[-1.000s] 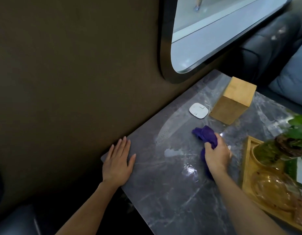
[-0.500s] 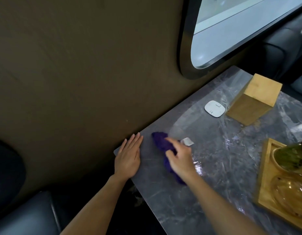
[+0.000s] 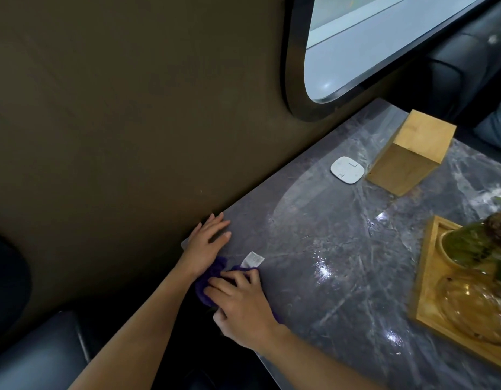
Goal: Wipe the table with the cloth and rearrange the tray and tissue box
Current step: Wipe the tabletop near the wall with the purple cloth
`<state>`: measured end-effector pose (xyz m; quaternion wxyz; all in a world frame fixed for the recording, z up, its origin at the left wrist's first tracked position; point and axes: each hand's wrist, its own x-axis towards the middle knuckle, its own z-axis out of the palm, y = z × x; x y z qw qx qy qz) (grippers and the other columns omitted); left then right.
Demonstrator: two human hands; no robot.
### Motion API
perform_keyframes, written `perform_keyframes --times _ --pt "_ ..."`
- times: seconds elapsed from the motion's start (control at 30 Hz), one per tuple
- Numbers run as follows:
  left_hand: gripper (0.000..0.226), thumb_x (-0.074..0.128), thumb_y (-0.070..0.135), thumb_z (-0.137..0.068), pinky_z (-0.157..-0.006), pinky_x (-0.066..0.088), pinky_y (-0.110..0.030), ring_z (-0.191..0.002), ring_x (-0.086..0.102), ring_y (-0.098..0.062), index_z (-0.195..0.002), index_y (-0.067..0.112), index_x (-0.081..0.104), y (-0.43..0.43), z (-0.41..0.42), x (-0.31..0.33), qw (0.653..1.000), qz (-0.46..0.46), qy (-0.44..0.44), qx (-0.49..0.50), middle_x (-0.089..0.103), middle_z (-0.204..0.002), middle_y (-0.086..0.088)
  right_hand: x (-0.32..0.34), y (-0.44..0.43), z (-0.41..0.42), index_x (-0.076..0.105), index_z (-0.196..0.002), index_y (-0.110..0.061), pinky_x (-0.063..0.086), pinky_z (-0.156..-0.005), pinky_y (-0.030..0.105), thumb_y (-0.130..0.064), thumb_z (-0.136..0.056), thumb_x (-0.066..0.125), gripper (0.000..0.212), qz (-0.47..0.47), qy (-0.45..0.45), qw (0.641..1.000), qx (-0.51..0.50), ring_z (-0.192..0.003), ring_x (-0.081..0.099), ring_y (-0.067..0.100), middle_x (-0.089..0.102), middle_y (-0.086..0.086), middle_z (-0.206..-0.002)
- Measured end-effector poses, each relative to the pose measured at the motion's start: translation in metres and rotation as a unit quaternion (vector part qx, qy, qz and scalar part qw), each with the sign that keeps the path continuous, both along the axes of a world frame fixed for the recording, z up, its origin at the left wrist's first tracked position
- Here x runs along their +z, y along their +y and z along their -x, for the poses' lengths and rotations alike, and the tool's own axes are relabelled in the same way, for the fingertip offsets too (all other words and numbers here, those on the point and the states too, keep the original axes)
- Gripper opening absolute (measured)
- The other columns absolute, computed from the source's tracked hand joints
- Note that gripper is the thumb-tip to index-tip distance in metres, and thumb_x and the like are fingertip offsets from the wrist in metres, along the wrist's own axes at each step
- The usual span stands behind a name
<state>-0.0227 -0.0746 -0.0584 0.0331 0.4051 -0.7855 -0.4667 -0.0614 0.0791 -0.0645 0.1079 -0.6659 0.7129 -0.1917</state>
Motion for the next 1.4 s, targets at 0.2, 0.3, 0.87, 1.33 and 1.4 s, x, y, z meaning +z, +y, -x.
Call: perform_keyframes --times 0.2,0.3,0.87,1.33,1.4 --pt "0.039 0.042 0.022 -0.096 -0.116 -0.002 -0.031 -0.143 0.009 -0.006 -0.135 0.025 0.043 0.000 -0.003 0.002 0.999 0.025 -0.024 -0.015 0.025 -0.153 0.010 0.036 0.000 0.011 0.069 -0.099 -0.018 0.050 -0.088 0.029 -0.004 -0.067 0.057 0.037 -0.093 -0.418 0.904 0.000 -0.093 0.064 0.008 0.072 -0.006 -0.097" --pt "0.042 0.044 0.024 -0.096 -0.117 -0.001 -0.031 -0.143 0.010 -0.007 -0.137 0.025 0.039 0.002 -0.002 -0.004 0.996 0.071 -0.045 -0.038 0.025 -0.155 0.006 0.055 0.007 0.045 0.073 -0.090 -0.021 0.046 -0.074 0.008 -0.002 -0.061 0.056 0.039 -0.060 -0.523 0.844 -0.103 -0.077 0.062 -0.010 0.070 -0.023 -0.073" --pt "0.059 0.007 0.043 -0.091 -0.115 0.002 -0.027 -0.143 0.016 -0.008 -0.143 0.023 0.027 0.016 -0.004 -0.025 0.942 0.305 -0.119 -0.068 0.026 -0.154 0.006 0.010 0.043 0.221 0.029 -0.139 -0.035 0.004 -0.115 0.049 -0.064 -0.073 0.041 0.073 -0.115 0.017 0.954 -0.275 -0.144 0.006 0.025 0.016 0.003 -0.156" --pt "0.054 0.011 0.037 -0.094 -0.116 0.003 -0.027 -0.143 0.020 -0.010 -0.142 0.020 0.030 0.018 -0.004 -0.025 0.943 0.304 -0.112 -0.070 0.030 -0.153 0.002 -0.007 0.022 0.122 0.069 -0.098 -0.009 0.020 -0.112 0.051 -0.027 -0.068 0.052 0.039 0.037 -0.070 0.947 -0.312 -0.118 0.053 0.034 0.067 0.016 -0.112" --pt "0.045 0.022 0.027 -0.099 -0.116 0.002 -0.026 -0.143 0.018 -0.008 -0.142 0.020 0.030 0.017 -0.003 -0.022 0.951 0.284 -0.103 -0.060 0.030 -0.153 0.003 -0.009 0.020 0.100 0.069 -0.091 -0.011 0.023 -0.112 0.046 -0.030 -0.063 0.049 0.040 0.052 -0.071 0.958 -0.274 -0.110 0.058 0.032 0.069 0.012 -0.104"
